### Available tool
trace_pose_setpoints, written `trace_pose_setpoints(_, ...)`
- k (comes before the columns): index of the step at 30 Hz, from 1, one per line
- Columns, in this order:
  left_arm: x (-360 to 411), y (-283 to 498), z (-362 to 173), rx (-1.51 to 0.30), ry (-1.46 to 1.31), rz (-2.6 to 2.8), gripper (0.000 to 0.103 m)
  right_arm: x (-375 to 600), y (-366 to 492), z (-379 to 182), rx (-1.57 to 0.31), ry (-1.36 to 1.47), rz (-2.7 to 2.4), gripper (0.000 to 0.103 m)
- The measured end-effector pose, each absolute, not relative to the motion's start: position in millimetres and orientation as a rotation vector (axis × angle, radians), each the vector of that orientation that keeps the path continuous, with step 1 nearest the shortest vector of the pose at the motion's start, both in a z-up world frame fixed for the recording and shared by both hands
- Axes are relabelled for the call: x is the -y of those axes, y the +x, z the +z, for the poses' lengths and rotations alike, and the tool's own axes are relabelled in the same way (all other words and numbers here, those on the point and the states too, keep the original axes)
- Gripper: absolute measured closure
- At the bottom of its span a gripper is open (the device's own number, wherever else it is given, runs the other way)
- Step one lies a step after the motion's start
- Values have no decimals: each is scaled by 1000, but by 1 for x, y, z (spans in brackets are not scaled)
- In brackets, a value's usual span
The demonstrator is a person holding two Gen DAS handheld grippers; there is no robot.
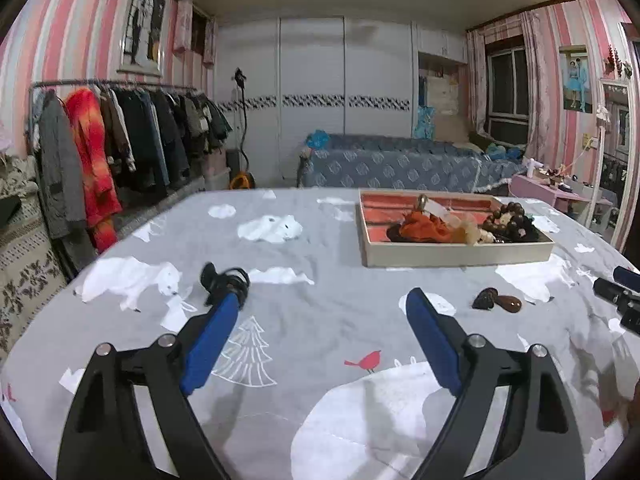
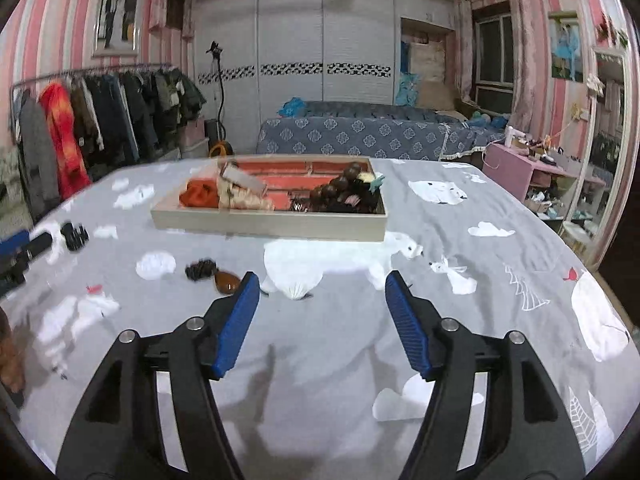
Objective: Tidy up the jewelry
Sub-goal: 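Withdraw both open tools toward the black claw clip and beaded pendant bracelet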
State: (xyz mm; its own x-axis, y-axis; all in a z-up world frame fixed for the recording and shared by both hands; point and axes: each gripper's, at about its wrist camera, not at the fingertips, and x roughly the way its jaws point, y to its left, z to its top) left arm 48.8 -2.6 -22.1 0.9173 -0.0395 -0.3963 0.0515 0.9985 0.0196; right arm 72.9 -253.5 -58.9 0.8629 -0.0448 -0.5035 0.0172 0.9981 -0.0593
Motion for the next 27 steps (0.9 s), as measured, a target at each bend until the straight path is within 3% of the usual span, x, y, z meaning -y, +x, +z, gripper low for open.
trace_pose_setpoints(27,10,53,-22,-411,83,-77,16,240,90,-66,-605,-135,-24,32)
